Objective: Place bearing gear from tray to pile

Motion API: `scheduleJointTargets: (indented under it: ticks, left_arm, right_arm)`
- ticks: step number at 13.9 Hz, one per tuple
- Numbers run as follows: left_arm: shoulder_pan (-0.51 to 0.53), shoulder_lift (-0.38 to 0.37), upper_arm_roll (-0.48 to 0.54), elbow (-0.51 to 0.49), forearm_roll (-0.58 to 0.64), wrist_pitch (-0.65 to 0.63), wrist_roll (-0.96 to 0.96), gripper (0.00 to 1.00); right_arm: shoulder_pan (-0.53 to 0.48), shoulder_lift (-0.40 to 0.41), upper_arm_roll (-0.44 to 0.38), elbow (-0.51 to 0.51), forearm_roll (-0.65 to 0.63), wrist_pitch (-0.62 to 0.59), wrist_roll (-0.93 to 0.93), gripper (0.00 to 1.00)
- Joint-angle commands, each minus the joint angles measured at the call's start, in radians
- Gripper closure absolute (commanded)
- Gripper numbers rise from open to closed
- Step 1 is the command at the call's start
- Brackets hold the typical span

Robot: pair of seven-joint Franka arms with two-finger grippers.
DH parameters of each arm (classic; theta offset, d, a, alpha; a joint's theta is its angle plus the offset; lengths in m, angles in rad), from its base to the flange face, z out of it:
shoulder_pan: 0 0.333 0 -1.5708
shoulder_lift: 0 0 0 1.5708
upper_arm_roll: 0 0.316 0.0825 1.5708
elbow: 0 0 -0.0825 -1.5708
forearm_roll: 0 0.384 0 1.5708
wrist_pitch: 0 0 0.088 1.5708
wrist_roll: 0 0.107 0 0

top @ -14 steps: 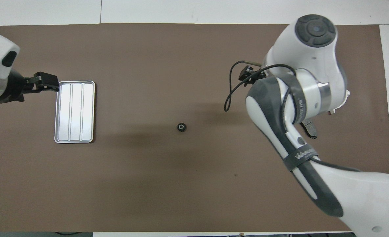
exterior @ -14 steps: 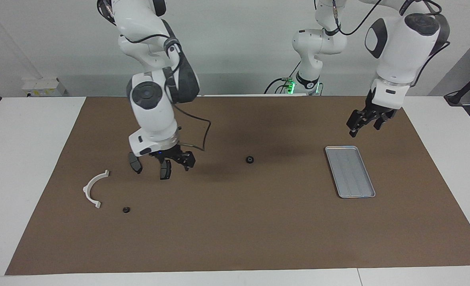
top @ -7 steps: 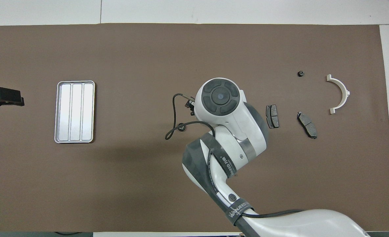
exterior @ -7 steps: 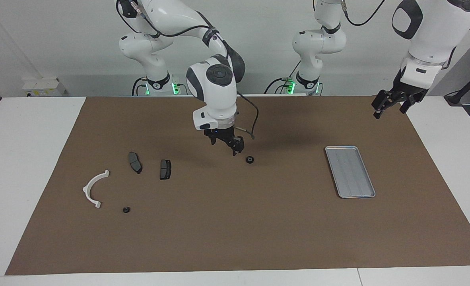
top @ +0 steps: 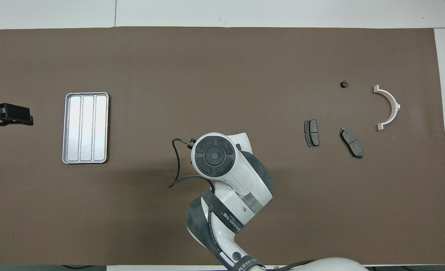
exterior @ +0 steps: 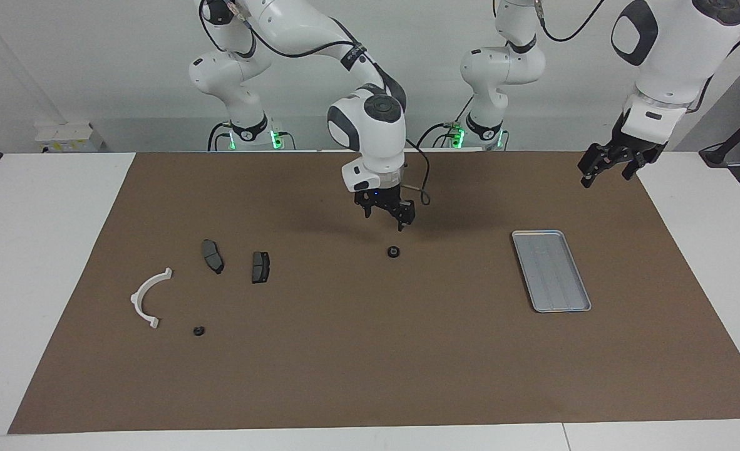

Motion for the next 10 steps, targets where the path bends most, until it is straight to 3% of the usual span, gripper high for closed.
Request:
scheduleJointTargets:
  ticks: [1, 6, 10]
  left_arm:
    - [-0.001, -0.019, 0.001, -0.006, -0.008, -0.055, 0.015, 0.0]
    - [-0.007, -0.021, -0.002, -0.01, -0.008, -0.055, 0.015, 0.0]
    - [-0.01, -0.021, -0.011, -0.015, -0.028, -0.054, 0.017, 0.0]
  right_arm:
    - [0.036, 0.066, -0.004, -0.021, -0.043, 0.089, 0.062, 0.0]
    - [0.025, 0.152, -0.006, 0.051, -0.06, 0.111, 0.07, 0.03]
    - [-0.007, 0.166, -0.009, 0.068, -0.065, 0.126, 0.064, 0.04]
